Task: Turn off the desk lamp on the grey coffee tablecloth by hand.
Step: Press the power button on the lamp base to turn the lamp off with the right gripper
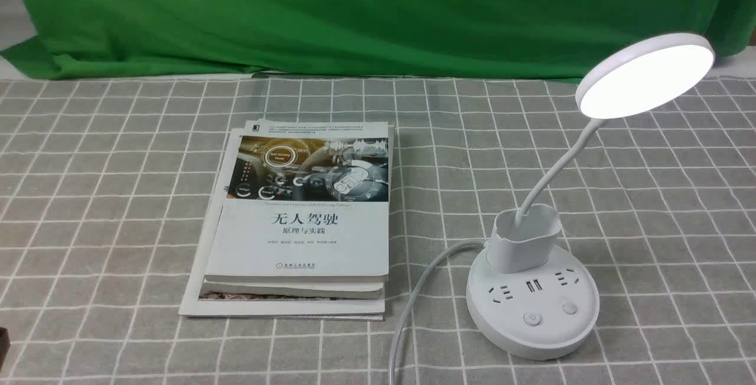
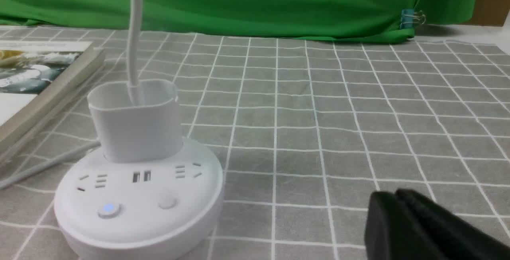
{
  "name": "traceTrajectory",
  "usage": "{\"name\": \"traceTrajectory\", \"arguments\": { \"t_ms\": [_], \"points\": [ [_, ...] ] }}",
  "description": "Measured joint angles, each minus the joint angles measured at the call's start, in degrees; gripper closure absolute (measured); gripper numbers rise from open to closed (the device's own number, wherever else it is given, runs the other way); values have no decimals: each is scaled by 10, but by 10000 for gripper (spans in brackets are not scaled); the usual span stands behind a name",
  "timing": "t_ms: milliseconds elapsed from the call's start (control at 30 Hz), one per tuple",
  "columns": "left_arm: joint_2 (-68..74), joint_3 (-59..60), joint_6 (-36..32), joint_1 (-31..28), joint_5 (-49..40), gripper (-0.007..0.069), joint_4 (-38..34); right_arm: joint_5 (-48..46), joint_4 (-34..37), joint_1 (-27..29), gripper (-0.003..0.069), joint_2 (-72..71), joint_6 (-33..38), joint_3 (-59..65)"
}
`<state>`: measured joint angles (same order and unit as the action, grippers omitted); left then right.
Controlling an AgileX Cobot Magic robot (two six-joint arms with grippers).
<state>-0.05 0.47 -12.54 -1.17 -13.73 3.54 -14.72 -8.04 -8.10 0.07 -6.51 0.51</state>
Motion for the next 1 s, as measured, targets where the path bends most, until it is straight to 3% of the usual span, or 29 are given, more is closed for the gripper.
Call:
{"name": "traceTrajectory", "arguments": {
  "t_ms": [467,1000],
  "points": [
    [0,0,0,0,0,604,-1,16,0,0,601,0,-1,0],
    [0,0,0,0,0,604,-1,211,0,0,601,0,-1,0]
  ]
}}
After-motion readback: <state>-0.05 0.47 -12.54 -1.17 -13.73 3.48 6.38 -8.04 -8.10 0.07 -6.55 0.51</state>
